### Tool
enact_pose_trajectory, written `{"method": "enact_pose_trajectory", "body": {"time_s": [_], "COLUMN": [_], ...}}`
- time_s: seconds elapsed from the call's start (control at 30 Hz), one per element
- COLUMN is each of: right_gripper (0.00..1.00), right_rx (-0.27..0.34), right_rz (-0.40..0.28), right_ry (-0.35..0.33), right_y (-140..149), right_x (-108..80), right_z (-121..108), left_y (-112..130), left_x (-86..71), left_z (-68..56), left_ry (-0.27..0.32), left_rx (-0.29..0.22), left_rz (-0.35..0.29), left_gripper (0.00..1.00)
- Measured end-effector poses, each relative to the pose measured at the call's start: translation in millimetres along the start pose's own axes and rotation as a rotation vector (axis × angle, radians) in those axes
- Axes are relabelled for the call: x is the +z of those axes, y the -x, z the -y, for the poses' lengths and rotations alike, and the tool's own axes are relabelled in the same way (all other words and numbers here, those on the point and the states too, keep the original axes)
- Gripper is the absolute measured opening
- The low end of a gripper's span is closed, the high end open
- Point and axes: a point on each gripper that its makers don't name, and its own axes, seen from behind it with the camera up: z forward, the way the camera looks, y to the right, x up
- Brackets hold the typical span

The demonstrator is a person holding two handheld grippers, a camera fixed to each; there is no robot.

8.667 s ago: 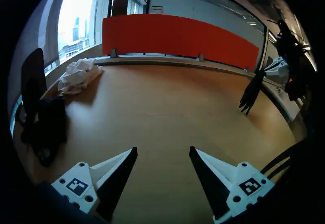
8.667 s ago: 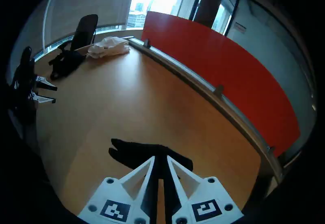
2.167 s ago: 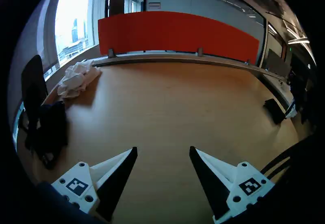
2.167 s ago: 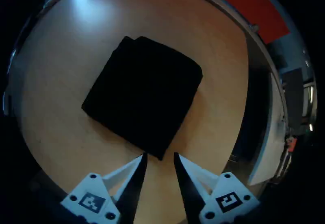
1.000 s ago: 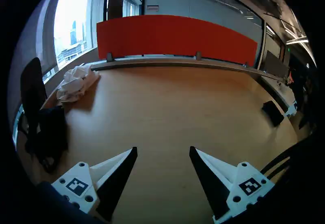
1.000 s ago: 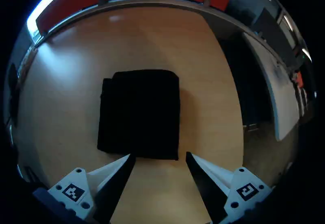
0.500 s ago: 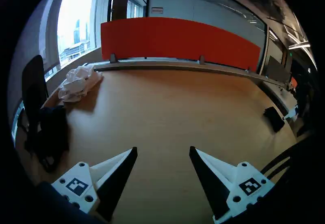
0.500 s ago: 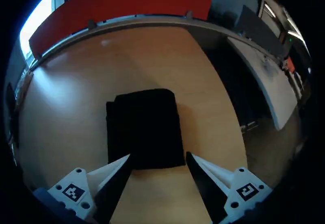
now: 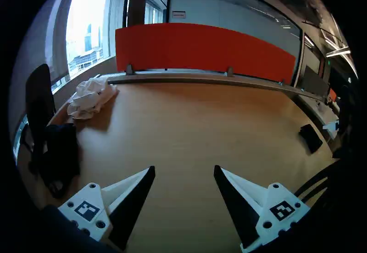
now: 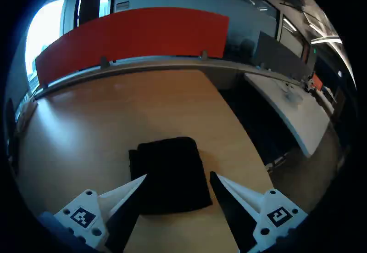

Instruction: Fold towel

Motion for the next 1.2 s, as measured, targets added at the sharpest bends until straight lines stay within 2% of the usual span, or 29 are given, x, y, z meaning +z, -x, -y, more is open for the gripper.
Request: {"method": "enact_pose_trajectory", "body": {"time_s": [0.27,0.63,0.97,1.2], "right_gripper": [0.96,0.96,0.97,0.97], "right_rx": [0.016,0.03,-0.017,-0.035], "right_rz": [-0.162,-0.335,-0.534,-0.597], "right_ry": [-0.012,-0.058,-0.138,-0.178], "right_y": [-30,-70,-123,-150], "right_x": [-11.1,-28.4,-61.1,-75.7], "right_z": [9,39,93,130], "left_y": [-8,-28,-49,-66], "left_x": [3.7,8.7,12.7,12.8], "left_z": [2.8,7.4,11.6,19.8], "left_ry": [-0.001,0.0,0.0,-0.008], "left_rx": [-0.005,-0.006,-0.01,-0.021], "left_rz": [-0.015,-0.054,-0.108,-0.155], "left_gripper": [0.95,0.95,0.95,0.95]}}
